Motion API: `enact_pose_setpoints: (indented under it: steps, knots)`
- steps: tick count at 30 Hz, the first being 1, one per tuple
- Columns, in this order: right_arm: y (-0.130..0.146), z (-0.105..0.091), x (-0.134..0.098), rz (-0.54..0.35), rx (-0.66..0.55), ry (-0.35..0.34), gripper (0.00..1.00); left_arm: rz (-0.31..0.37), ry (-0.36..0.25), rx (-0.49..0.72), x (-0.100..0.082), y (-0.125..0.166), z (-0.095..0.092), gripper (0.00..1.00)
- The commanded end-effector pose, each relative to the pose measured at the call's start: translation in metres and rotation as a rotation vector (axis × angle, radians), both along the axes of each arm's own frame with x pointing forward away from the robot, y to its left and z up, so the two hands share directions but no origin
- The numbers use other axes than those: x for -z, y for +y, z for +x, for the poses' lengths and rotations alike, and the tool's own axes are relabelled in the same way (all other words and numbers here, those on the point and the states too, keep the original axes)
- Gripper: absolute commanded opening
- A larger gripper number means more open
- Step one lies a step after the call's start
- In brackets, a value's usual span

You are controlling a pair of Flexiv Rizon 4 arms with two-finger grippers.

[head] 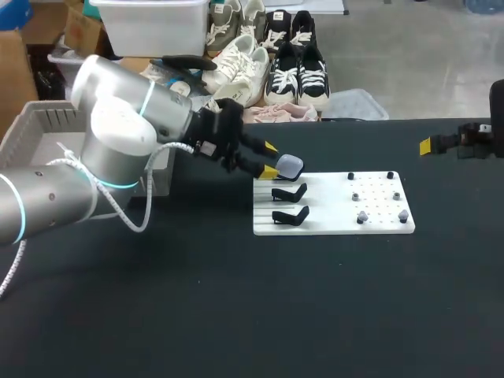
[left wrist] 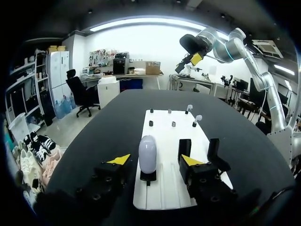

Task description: Pick up each earbud case from the left stands, insert the matching earbuds, close the lid, and place the case in the box.

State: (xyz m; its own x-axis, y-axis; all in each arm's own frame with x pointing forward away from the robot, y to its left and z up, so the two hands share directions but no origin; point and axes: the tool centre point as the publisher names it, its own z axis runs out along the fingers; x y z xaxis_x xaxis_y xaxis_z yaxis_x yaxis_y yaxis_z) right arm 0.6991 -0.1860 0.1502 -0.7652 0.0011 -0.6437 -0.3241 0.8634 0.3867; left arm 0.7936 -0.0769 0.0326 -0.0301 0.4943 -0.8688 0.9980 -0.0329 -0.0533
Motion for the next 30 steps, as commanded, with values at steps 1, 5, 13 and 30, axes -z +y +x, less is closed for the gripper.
enact_pose_setpoints:
  steps: [1,5,13,30]
  knots:
    - [-0.001,0.001,0.0,0.002,-0.003,0.001,1.0,0.002,0.005,0.008,0.005,-0.004,0.002,0.66]
    - [-0.001,0.001,0.0,0.002,-0.003,0.001,1.0,0.004,0.008,0.008,0.008,-0.008,0.004,0.64]
    - [-0.001,0.001,0.0,0.002,-0.003,0.001,1.0,0.004,0.009,0.005,0.01,-0.015,0.008,0.58]
    - [-0.001,0.001,0.0,0.002,-0.003,0.001,1.0,0.004,0.006,-0.001,0.017,-0.021,0.014,0.49]
